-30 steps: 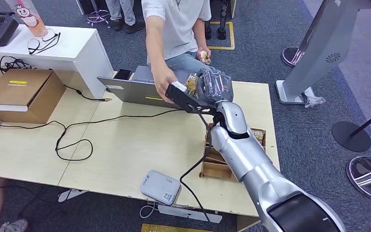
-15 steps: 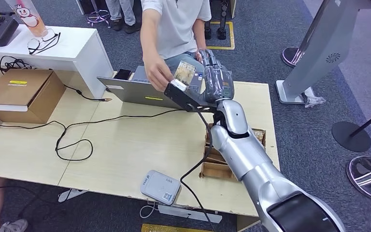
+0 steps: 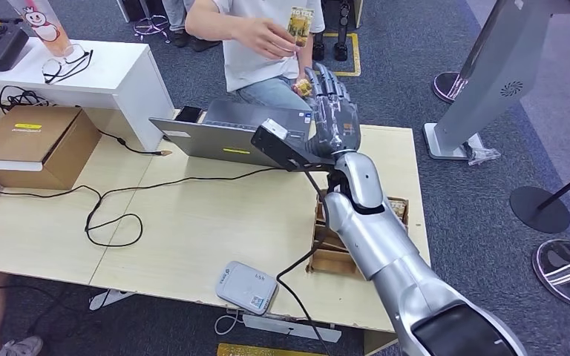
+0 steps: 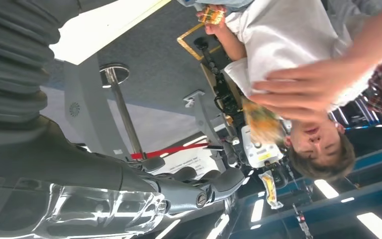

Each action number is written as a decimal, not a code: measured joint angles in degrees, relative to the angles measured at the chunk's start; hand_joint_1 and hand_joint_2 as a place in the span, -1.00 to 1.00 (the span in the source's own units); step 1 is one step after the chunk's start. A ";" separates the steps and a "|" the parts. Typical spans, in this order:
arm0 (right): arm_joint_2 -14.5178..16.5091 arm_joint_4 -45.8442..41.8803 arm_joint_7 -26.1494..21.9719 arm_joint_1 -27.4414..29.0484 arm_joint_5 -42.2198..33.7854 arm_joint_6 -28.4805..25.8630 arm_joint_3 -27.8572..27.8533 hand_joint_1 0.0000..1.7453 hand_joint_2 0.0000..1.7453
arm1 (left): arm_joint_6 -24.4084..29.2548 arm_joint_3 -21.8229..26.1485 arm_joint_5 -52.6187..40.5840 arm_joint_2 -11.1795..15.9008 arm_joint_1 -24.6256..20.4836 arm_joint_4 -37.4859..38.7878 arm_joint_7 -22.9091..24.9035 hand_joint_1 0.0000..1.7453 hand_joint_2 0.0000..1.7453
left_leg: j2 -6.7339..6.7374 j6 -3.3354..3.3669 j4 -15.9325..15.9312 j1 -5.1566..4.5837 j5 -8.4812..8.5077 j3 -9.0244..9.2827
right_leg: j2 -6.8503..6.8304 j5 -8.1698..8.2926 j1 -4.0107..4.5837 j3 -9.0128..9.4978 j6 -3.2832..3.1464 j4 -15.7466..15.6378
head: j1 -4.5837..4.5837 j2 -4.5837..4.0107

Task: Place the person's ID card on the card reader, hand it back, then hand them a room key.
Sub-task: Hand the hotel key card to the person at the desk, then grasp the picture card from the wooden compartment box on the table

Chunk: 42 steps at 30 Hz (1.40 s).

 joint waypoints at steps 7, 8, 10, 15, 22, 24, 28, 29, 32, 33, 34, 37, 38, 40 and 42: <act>-0.24 -5.48 -1.91 3.13 -0.89 0.46 0.03 -1.00 -1.00 | 0.08 0.00 -0.01 0.00 -0.21 0.00 -0.07 -1.00 -1.00 | 0.00 0.00 0.00 0.00 0.00 0.00 | 0.00 0.00 0.00 0.00 0.00 0.00 | 0.00 0.00; -0.32 -6.47 -2.21 3.69 -1.06 0.56 0.09 -1.00 -1.00 | 0.11 0.01 0.01 0.00 -0.22 0.00 -0.11 -1.00 -1.00 | 0.00 0.00 0.00 0.00 0.00 0.00 | 0.00 0.00 0.00 0.00 0.00 0.00 | 0.00 0.00; -0.57 -8.75 -2.82 5.03 -1.31 0.74 0.33 -1.00 -1.00 | 0.20 0.03 0.07 0.00 -0.23 0.00 -0.30 -1.00 -1.00 | 0.00 0.00 0.00 0.00 0.00 0.00 | 0.00 0.00 0.00 0.00 0.00 0.00 | 0.00 0.00; -1.67 -14.42 -3.65 8.50 -2.33 0.98 1.42 -1.00 -1.00 | 0.43 0.10 0.25 0.01 -0.21 0.00 -0.72 -1.00 -1.00 | 0.00 0.00 0.00 0.00 -0.01 -0.01 | 0.00 -0.01 0.00 0.00 0.00 -0.01 | 0.00 0.00; -3.65 -21.36 -5.45 12.69 -5.37 0.81 3.10 -1.00 -1.00 | 0.66 0.61 0.83 0.02 0.10 0.00 -1.32 -1.00 -1.00 | 0.00 0.00 0.00 0.00 -0.01 -0.01 | 0.00 -0.01 0.00 0.00 0.00 -0.01 | 0.00 0.00; -4.20 -23.03 -5.89 13.69 -6.09 0.69 3.43 -1.00 -1.00 | 0.74 0.80 0.92 0.02 0.29 0.00 -1.54 -1.00 -1.00 | 0.00 0.00 0.00 0.00 -0.01 -0.02 | -0.01 -0.01 0.00 0.00 0.00 -0.01 | 0.00 0.00; -5.14 -26.00 -6.83 15.46 -8.03 0.55 4.04 -1.00 -1.00 | 0.92 1.49 0.93 0.02 0.68 0.00 -1.88 -1.00 -1.00 | 0.01 0.00 -0.01 0.00 -0.01 -0.02 | 0.00 -0.01 0.00 -0.01 0.00 -0.01 | -0.01 0.00; -5.38 -26.88 -7.11 16.04 -8.64 0.56 4.21 -1.00 -1.00 | 0.93 1.69 0.93 0.02 0.77 0.00 -1.94 -1.00 -1.00 | 0.00 0.00 -0.01 0.00 -0.01 -0.02 | -0.01 -0.01 0.00 -0.01 0.00 -0.01 | -0.01 0.00; -6.07 -29.48 -8.01 17.80 -10.27 0.63 4.66 -1.00 -1.00 | 0.93 2.08 0.91 0.02 1.04 0.00 -2.20 -1.00 -1.00 | 0.00 0.00 -0.01 0.00 -0.01 -0.02 | 0.00 -0.01 0.00 -0.01 0.00 -0.01 | -0.01 0.00; -6.30 -30.21 -8.28 18.29 -10.66 0.65 4.74 -1.00 -1.00 | 0.93 2.19 0.90 0.02 1.10 0.00 -2.28 -1.00 -1.00 | 0.00 0.00 -0.01 0.00 -0.01 -0.02 | 0.00 -0.01 0.00 -0.01 0.00 -0.01 | -0.01 0.00; -6.52 -30.89 -8.54 18.76 -10.97 0.65 4.82 -1.00 -1.00 | 0.94 2.33 0.87 0.02 1.14 0.00 -2.33 -1.00 -1.00 | 0.00 0.00 -0.01 0.00 -0.01 -0.02 | -0.01 -0.01 0.00 -0.01 0.00 -0.01 | -0.01 0.00; -7.20 -32.83 -9.19 20.21 -11.41 0.56 5.05 -1.00 -1.00 | 0.96 2.80 0.78 0.02 1.32 0.00 -2.42 -1.00 -1.00 | 0.00 0.00 -0.01 0.00 -0.01 -0.02 | 0.00 -0.01 0.00 -0.01 0.00 -0.01 | -0.01 0.00; -7.44 -33.47 -9.36 20.74 -11.43 0.50 5.12 -1.00 -1.00 | 0.96 2.93 0.73 0.02 1.39 0.00 -2.44 -1.00 -1.00 | 0.00 0.00 -0.01 0.00 -0.01 -0.02 | 0.00 -0.01 0.00 -0.01 0.00 -0.01 | 0.00 0.00; -7.95 -34.66 -9.58 21.75 -11.44 0.37 5.25 -1.00 -1.00 | 0.98 3.14 0.63 0.01 1.51 0.00 -2.48 -1.00 -1.00 | 0.00 0.00 -0.01 0.00 -0.01 -0.02 | -0.01 -0.01 0.00 -0.01 0.01 -0.01 | 0.00 0.00; -8.47 -35.69 -9.67 22.71 -11.43 0.26 5.29 -1.00 -1.00 | 1.00 3.29 0.53 0.00 1.57 -0.01 -2.52 -1.00 -1.00 | 0.00 0.00 -0.01 0.00 -0.01 -0.02 | -0.01 -0.01 0.00 -0.01 0.01 -0.01 | 0.00 0.00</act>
